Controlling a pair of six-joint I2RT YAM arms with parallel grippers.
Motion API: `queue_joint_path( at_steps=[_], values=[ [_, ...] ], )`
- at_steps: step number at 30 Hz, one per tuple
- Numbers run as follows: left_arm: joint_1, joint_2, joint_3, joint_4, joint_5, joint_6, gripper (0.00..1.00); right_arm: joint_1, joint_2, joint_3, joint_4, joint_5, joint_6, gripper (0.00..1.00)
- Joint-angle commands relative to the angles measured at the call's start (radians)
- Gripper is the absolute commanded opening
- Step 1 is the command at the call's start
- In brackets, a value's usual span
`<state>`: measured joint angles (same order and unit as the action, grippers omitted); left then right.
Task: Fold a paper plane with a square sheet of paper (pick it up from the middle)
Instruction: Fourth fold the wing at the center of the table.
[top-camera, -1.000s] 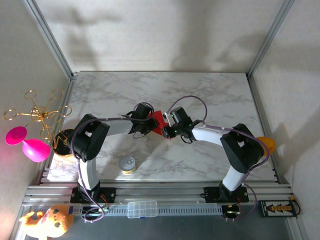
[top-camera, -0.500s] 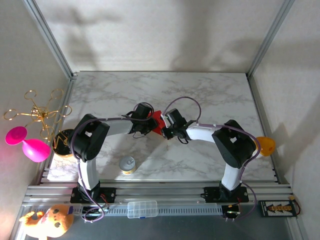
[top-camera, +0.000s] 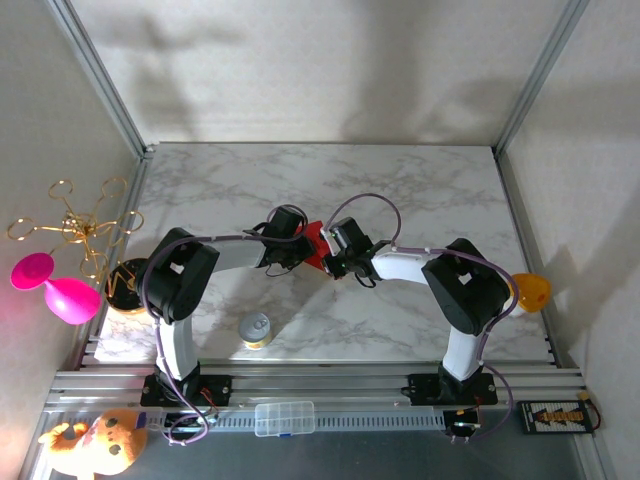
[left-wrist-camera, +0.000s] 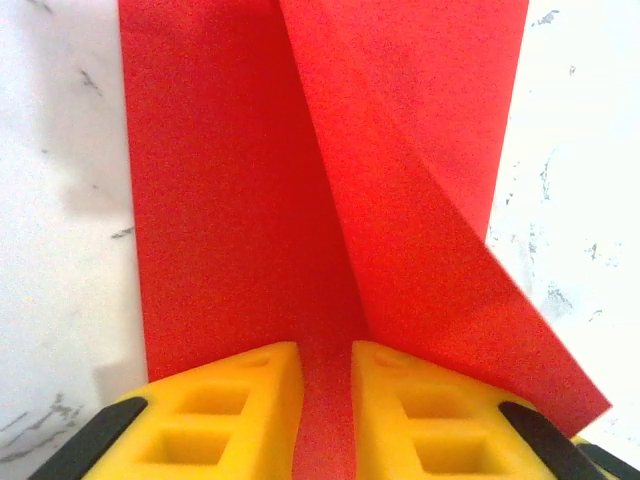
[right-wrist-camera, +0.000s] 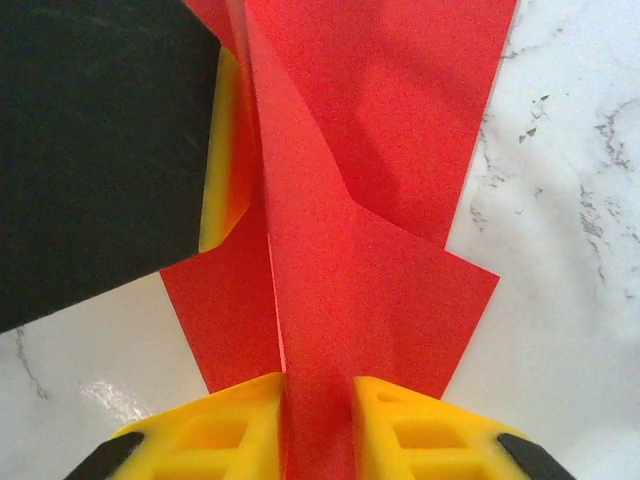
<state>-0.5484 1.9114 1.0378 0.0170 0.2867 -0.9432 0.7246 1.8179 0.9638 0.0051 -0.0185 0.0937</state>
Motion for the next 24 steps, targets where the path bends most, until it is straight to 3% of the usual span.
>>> queue_joint_path(
  at_steps=[1, 17, 24],
  values=[
    [-0.01, 0.066, -0.05, -0.145, -0.033, -0.002, 0.22, 0.007, 0.026, 0.025, 0.011, 0.022, -0.014, 0.24],
    [-0.007, 0.016, -0.055, -0.159, -0.046, 0.0, 0.21, -0.016, 0.021, 0.007, 0.025, -0.096, -0.02, 0.04],
    [0.007, -0.124, -0.09, -0.165, -0.09, 0.003, 0.21, -0.057, 0.006, -0.03, 0.062, -0.291, 0.002, 0.0]
  ],
)
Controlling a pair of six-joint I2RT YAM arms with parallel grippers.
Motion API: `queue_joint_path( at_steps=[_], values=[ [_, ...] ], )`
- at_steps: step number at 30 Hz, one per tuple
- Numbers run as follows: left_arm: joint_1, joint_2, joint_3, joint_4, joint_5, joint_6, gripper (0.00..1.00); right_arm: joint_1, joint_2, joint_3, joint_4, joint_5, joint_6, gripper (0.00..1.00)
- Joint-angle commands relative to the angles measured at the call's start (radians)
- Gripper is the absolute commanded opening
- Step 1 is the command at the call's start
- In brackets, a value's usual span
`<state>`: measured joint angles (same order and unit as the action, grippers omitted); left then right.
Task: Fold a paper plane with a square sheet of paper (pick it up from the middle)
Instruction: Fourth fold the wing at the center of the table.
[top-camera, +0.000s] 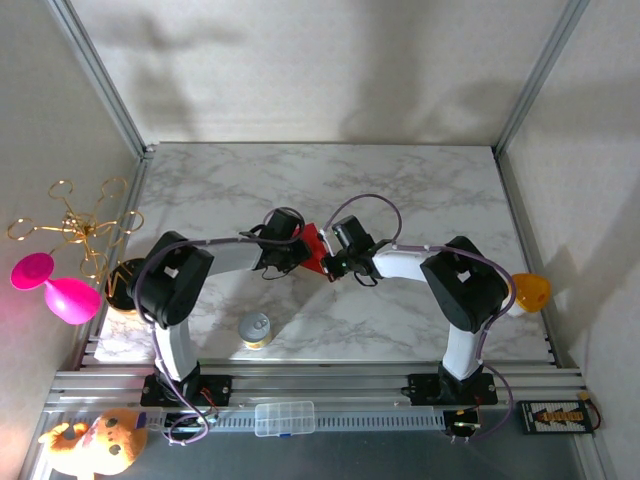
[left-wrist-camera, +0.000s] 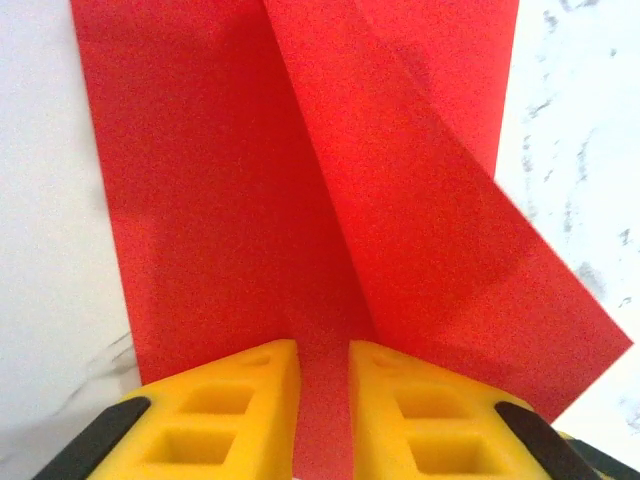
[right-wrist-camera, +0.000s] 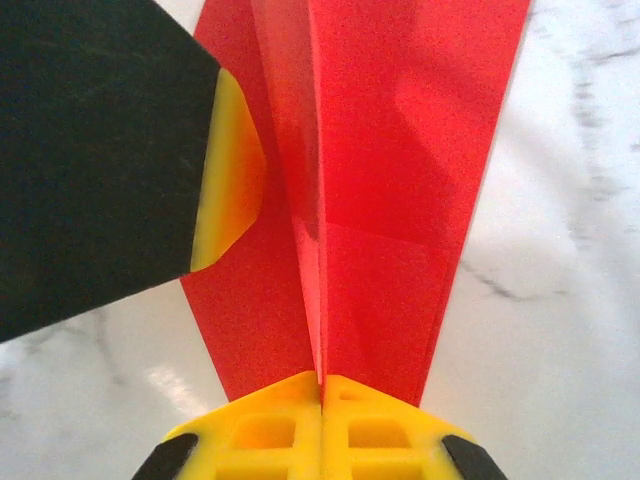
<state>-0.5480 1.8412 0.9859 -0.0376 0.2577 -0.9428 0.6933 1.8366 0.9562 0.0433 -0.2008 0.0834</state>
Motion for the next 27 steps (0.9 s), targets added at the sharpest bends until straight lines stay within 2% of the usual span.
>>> queue_joint_path(
  at_steps=[1, 7, 13, 22, 27],
  values=[
    [0.006, -0.082, -0.053, -0.092, -0.063, 0.003, 0.21, -0.031, -0.015, -0.028, 0.029, -0.14, 0.02, 0.0],
    [0.006, -0.219, -0.165, 0.043, -0.034, -0.03, 0.21, -0.05, -0.007, -0.07, 0.068, -0.275, 0.075, 0.0],
    [0.006, -0.281, -0.252, 0.195, 0.024, -0.052, 0.22, -0.072, 0.013, -0.089, 0.093, -0.381, 0.123, 0.0],
    [0.003, -0.233, -0.303, 0.358, 0.095, -0.061, 0.22, -0.119, 0.028, -0.125, 0.185, -0.512, 0.237, 0.0],
    [0.002, -0.191, -0.294, 0.398, 0.121, -0.066, 0.24, -0.124, 0.048, -0.124, 0.182, -0.52, 0.238, 0.0]
  ],
)
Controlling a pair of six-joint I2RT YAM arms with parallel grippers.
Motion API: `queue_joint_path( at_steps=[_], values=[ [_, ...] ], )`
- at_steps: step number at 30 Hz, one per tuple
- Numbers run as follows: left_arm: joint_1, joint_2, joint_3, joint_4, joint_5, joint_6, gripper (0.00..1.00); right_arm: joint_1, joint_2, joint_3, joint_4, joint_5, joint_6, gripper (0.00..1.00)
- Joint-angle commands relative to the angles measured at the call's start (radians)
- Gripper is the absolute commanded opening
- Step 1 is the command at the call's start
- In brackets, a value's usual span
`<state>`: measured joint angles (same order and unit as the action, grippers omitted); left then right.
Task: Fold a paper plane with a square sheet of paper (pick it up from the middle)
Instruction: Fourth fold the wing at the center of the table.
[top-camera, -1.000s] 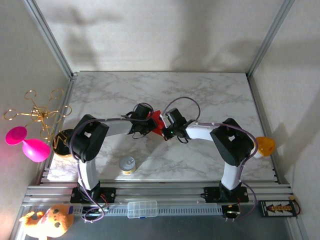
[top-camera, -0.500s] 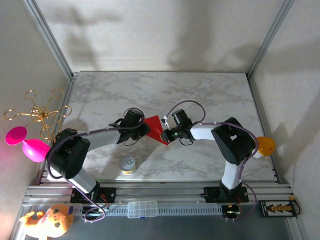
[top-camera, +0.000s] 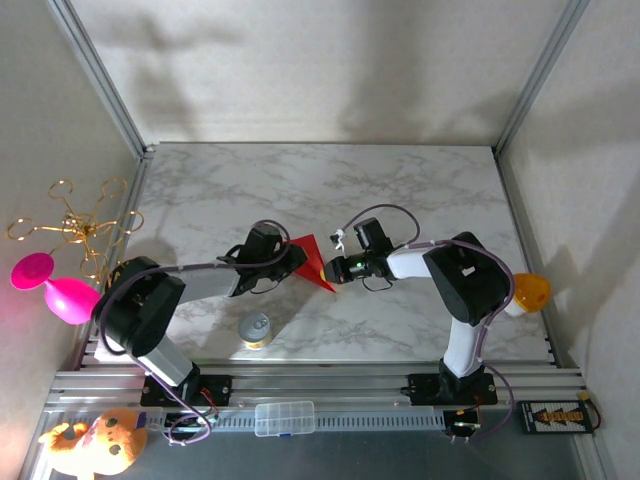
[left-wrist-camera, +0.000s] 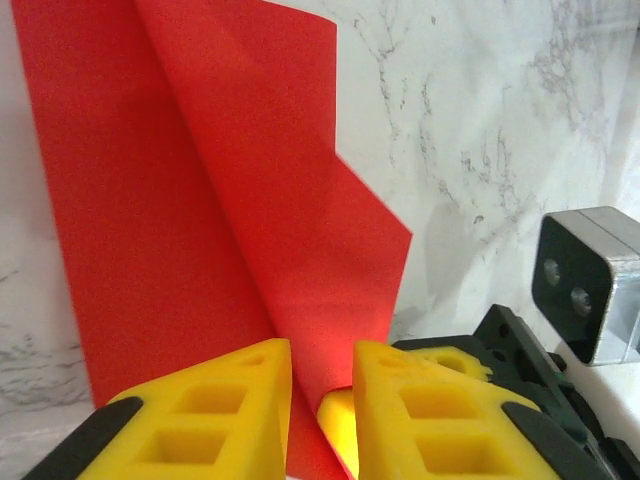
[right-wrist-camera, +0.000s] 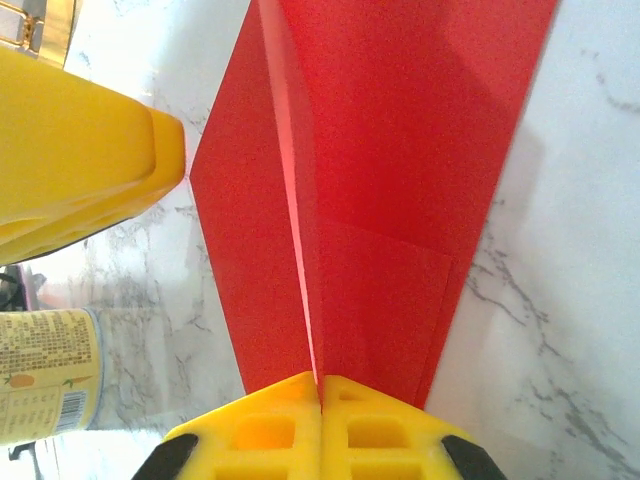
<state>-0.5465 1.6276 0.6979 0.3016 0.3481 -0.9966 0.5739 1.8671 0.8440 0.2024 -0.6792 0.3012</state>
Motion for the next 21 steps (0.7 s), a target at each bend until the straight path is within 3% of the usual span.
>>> queue_joint_path(
  at_steps=[1, 21],
  values=[
    [0.0, 0.031, -0.003, 0.06, 0.035, -0.011, 0.25, -0.005, 0.023, -0.01, 0.019, -0.043, 0.022, 0.0],
    [-0.007, 0.126, -0.002, -0.051, -0.026, -0.029, 0.3, -0.025, 0.037, -0.038, 0.052, -0.042, 0.106, 0.0]
  ],
)
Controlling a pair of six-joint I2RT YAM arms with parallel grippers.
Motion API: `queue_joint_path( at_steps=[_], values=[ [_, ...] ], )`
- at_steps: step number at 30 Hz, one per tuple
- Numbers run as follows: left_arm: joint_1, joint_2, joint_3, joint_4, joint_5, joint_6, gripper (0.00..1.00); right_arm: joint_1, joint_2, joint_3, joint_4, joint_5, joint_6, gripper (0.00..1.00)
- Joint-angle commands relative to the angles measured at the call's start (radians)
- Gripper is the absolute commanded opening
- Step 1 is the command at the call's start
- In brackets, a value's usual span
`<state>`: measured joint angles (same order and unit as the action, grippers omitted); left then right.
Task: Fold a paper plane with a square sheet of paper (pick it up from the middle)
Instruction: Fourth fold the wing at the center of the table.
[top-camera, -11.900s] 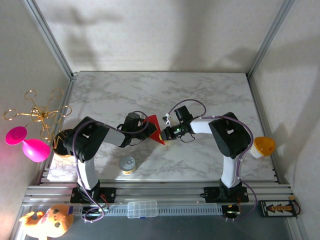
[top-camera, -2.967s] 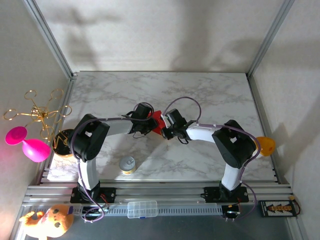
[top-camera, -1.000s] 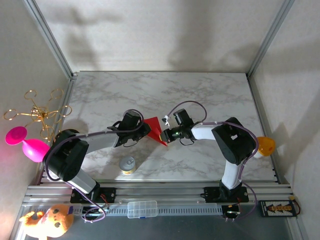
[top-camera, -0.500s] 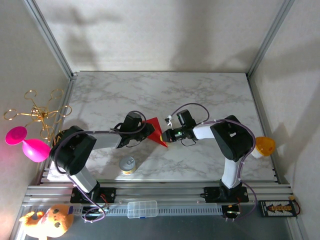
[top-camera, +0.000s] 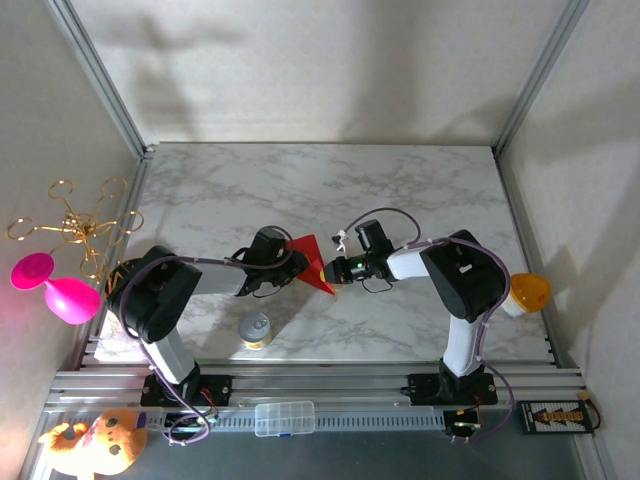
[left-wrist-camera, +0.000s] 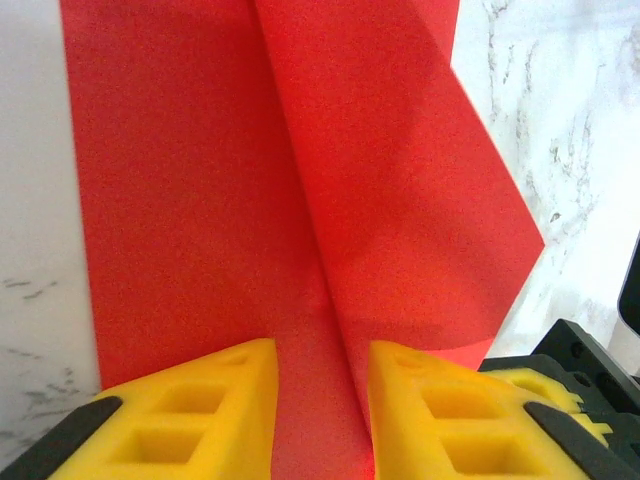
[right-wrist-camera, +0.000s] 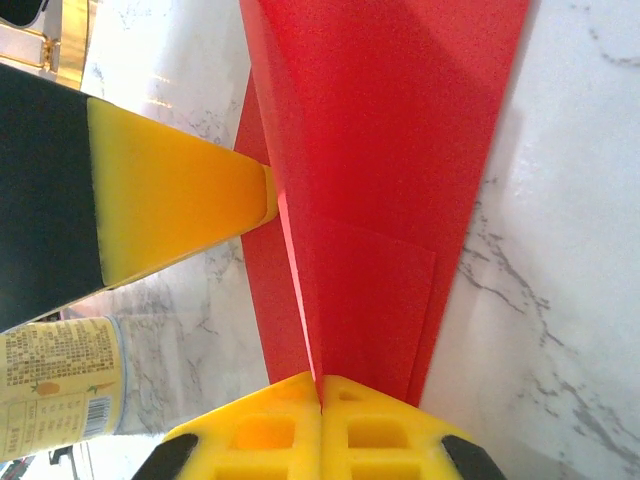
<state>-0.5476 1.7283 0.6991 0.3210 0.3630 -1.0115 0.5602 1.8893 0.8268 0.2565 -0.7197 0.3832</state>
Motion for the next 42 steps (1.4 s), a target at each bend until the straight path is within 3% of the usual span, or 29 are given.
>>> queue_joint_path(
  at_steps=[1, 12, 22, 27, 33, 42],
  values=[
    [-0.006, 0.028, -0.004, -0.076, -0.042, -0.016, 0.3, -0.01, 0.014, -0.023, 0.001, -0.001, 0.031, 0.0],
    [-0.006, 0.032, -0.009, -0.092, -0.051, -0.027, 0.28, -0.028, 0.043, -0.047, 0.026, -0.013, 0.126, 0.02],
    [-0.003, -0.081, 0.038, -0.056, -0.039, 0.026, 0.28, -0.047, 0.077, -0.04, -0.019, -0.021, 0.159, 0.02],
    [0.012, -0.096, 0.033, 0.05, 0.01, 0.018, 0.29, -0.049, 0.088, -0.034, -0.037, -0.023, 0.167, 0.03],
    [0.029, -0.011, 0.008, 0.264, 0.12, -0.076, 0.25, -0.05, 0.103, -0.023, -0.063, -0.015, 0.169, 0.03],
    [0.03, 0.073, 0.005, 0.314, 0.148, -0.087, 0.2, -0.052, 0.108, -0.014, -0.085, -0.008, 0.168, 0.04]
  ],
)
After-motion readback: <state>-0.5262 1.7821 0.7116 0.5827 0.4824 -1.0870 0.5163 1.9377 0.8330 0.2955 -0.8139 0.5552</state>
